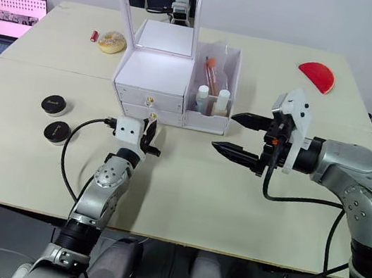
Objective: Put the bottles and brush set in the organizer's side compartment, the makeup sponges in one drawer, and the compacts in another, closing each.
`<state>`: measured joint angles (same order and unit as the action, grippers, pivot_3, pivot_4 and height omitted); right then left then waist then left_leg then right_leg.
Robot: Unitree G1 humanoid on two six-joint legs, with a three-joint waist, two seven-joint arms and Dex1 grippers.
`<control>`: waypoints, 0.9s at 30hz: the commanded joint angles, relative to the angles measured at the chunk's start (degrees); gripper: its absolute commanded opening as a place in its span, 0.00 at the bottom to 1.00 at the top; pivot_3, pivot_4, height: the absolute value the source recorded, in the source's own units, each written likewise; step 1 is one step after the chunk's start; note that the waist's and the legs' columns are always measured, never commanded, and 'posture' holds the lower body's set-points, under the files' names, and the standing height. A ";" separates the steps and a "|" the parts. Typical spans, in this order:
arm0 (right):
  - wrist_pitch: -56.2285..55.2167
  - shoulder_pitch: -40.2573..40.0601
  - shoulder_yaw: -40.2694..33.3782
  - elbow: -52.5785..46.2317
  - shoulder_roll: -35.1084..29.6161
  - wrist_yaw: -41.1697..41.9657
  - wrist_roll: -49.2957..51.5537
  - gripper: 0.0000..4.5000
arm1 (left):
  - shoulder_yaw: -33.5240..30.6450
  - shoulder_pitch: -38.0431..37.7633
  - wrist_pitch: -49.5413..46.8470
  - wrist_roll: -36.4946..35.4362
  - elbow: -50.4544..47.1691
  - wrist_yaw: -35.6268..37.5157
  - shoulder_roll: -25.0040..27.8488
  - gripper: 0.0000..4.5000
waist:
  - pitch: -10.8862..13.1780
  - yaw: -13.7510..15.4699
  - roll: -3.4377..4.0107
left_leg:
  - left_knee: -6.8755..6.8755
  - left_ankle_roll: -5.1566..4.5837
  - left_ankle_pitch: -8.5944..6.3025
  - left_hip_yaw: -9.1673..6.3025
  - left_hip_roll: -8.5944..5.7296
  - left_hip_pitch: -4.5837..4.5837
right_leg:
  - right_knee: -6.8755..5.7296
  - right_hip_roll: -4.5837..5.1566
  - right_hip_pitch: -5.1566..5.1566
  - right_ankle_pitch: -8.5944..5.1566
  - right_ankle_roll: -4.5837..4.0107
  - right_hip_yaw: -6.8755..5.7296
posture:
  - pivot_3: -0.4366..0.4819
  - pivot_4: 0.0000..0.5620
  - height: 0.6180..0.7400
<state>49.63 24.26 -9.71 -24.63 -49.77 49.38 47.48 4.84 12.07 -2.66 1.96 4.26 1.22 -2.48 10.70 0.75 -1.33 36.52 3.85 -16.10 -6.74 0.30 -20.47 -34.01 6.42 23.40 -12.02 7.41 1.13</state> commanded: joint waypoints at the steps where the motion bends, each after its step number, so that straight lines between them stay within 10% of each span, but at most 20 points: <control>1: -0.94 0.00 -1.73 -1.74 -0.25 -0.11 0.62 1.00 | 0.65 0.07 2.12 0.06 -1.75 0.47 -0.12 0.06 | 0.00 0.00 0.00 | 0.00 0.00 0.00 0.00 0.00 0.00 | 0.00 0.00 0.00 0.00 0.00 0.00 | 0.48 0.27 1.00; 27: -1.94 5.48 -1.63 2.95 0.30 2.80 1.03 1.00 | 0.72 -30.11 3.63 -8.81 -26.28 18.72 16.24 0.06 | 0.05 -0.08 0.11 | -0.38 0.01 -0.01 0.03 0.00 -0.06 | 0.33 0.04 0.13 -0.12 0.08 0.00 | 0.48 0.27 1.00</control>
<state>49.26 28.34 -9.52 -21.72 -49.74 51.53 47.67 5.79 -16.96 0.86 -6.06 -19.52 19.21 13.45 10.75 0.67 -1.22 36.13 3.85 -16.11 -6.71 0.30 -20.54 -33.65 6.46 23.53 -12.14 7.49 1.13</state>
